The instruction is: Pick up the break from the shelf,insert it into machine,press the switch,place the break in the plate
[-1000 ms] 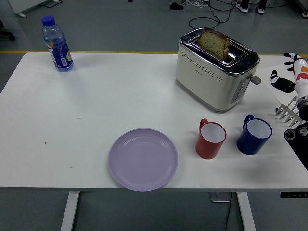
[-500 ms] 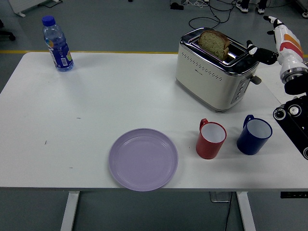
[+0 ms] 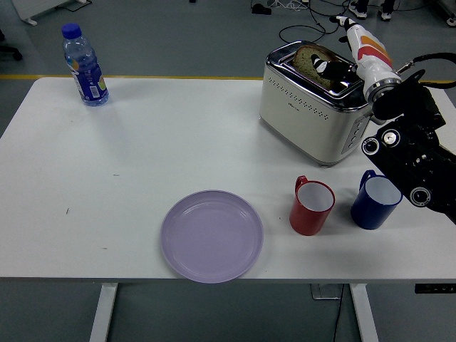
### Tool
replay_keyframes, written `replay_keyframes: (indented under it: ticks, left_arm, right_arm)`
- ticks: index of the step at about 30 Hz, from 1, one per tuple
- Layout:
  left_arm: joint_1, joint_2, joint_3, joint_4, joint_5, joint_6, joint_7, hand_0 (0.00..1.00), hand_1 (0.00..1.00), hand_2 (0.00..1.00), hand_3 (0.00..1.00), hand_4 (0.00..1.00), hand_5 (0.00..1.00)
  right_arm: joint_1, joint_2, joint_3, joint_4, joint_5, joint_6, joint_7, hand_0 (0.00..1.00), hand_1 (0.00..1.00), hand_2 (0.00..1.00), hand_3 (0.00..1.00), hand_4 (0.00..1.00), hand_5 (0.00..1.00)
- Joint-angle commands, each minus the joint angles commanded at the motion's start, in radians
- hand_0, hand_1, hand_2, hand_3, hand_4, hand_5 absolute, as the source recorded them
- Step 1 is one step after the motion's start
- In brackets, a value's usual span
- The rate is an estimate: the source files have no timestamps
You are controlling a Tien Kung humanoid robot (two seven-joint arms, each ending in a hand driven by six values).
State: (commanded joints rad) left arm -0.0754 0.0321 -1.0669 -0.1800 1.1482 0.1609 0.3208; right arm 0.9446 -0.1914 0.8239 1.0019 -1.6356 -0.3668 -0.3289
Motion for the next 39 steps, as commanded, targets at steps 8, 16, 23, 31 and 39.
replay_keyframes:
  ticks: [8,16,23,31,39]
  left_arm:
    - [-0.014,0.003,0.008,0.0,-0.003,-0.001,0.0,0.419,0.479,0.512,0.578,0.366,0.998]
    - [-0.025,0.005,0.013,0.0,-0.005,-0.001,-0.001,0.419,0.479,0.511,0.577,0.366,0.998]
    - [-0.032,0.005,0.009,0.0,0.001,-0.001,0.0,0.419,0.478,0.509,0.577,0.366,0.998]
    - [-0.04,0.006,0.014,0.0,-0.001,0.0,0.0,0.419,0.478,0.509,0.577,0.368,0.998]
    - [-0.049,0.009,0.019,0.0,-0.001,0.001,0.0,0.419,0.478,0.508,0.577,0.369,0.998]
  right_arm:
    - [0.05,0.053,-0.024,-0.101,0.042,-0.007,0.01,0.862,0.795,0.898,0.887,0.724,0.269]
    - [0.079,0.079,-0.027,-0.174,0.028,-0.013,0.022,0.868,0.794,0.897,0.885,0.725,0.263]
    - [0.101,0.104,-0.039,-0.24,0.042,-0.011,0.032,0.869,0.795,0.896,0.884,0.728,0.261]
    - [0.144,0.148,-0.057,-0.346,0.066,-0.012,0.052,0.839,0.771,0.843,0.861,0.728,0.25]
    - [0.195,0.191,-0.074,-0.448,0.069,-0.009,0.056,0.792,0.717,0.758,0.822,0.727,0.244]
